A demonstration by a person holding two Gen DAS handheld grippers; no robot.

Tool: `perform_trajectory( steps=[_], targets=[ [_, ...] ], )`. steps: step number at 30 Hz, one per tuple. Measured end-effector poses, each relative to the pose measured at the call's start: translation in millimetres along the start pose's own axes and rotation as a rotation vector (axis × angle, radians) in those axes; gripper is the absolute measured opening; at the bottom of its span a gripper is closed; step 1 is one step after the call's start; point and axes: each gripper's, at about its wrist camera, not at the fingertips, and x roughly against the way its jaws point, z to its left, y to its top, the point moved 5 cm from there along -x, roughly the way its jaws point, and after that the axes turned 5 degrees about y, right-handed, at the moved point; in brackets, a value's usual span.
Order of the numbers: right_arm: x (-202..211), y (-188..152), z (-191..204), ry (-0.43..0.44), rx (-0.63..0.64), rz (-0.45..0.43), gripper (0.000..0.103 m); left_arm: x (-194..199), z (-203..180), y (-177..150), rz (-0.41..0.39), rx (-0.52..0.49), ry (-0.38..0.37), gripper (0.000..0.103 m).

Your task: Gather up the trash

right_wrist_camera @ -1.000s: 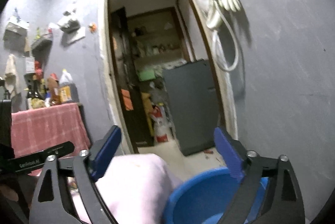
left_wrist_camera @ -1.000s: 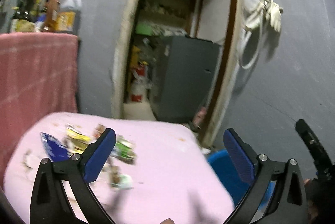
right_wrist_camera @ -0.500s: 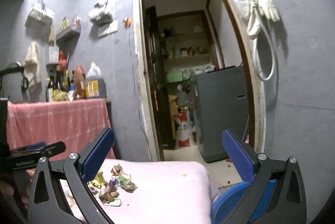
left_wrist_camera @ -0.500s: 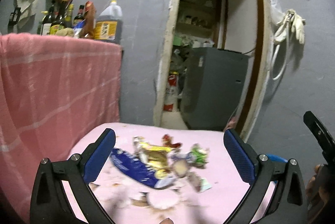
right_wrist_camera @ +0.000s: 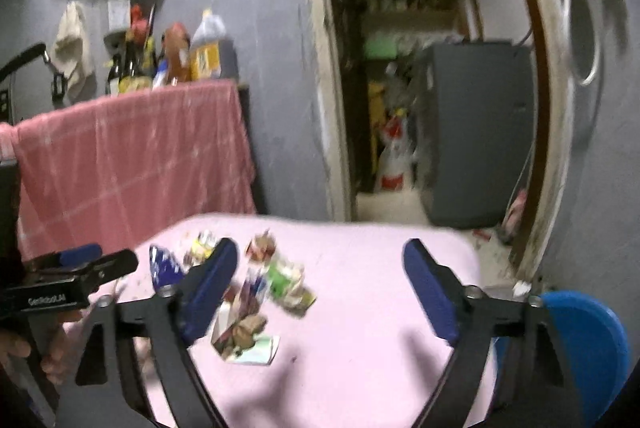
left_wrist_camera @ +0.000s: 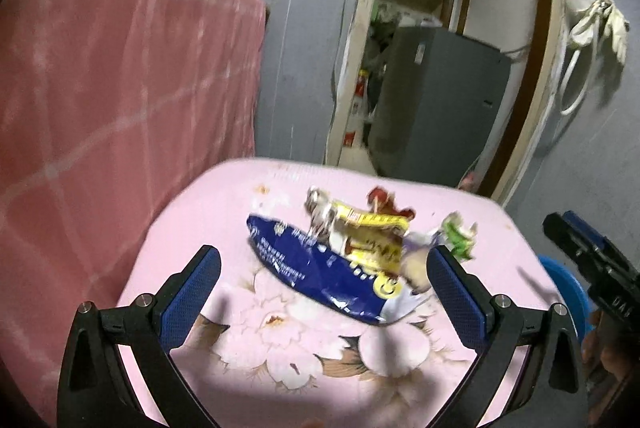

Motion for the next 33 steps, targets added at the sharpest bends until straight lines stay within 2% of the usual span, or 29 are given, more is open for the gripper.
perform_trajectory(
  steps=[5, 6, 10, 12, 15, 24, 27, 33],
  targets=[
    [-20.7, -18.3, 5.4, 0.047, 0.004, 0.116, 0.06, -17.4, 7.3, -2.0, 0.069, 0.045, -0.006, 0.099],
    [-23.4, -21.5, 6.7, 0.061, 0.005, 0.134, 0.056, -20.3, 7.6, -2.6, 0.083, 0.049, -0.009, 0.096],
    [-32.0, -32.4, 14.2, 0.123, 0.014, 0.197, 0.049, -32.1, 7.5, -3.7, 0.146, 0.073, -0.035, 0.084],
    [-35.3, -35.1, 19.1, 0.151, 0.025, 0.221, 0.041, -39.9, 7.5, -5.0, 0.187, 0.092, -0.052, 0.076],
    [-41.4, -40.8, 26.5, 0.176, 0.047, 0.26, 0.036, -47.8, 6.8, -6.9, 0.227, 0.115, -0.062, 0.071],
    [-53.6, -53.0, 39.3, 0.222, 0.091, 0.342, 0.033, -54.5, 0.9, -13.1, 0.258, 0.092, -0.049, 0.054],
    [-54.0, -54.5, 41.1, 0.224, 0.097, 0.348, 0.03, -54.5, -1.0, -15.5, 0.264, 0.077, -0.054, 0.047],
    [-52.5, -56.1, 41.3, 0.226, 0.098, 0.353, 0.03, -63.0, -0.4, -13.3, 0.275, 0.077, -0.055, 0.037]
  ],
)
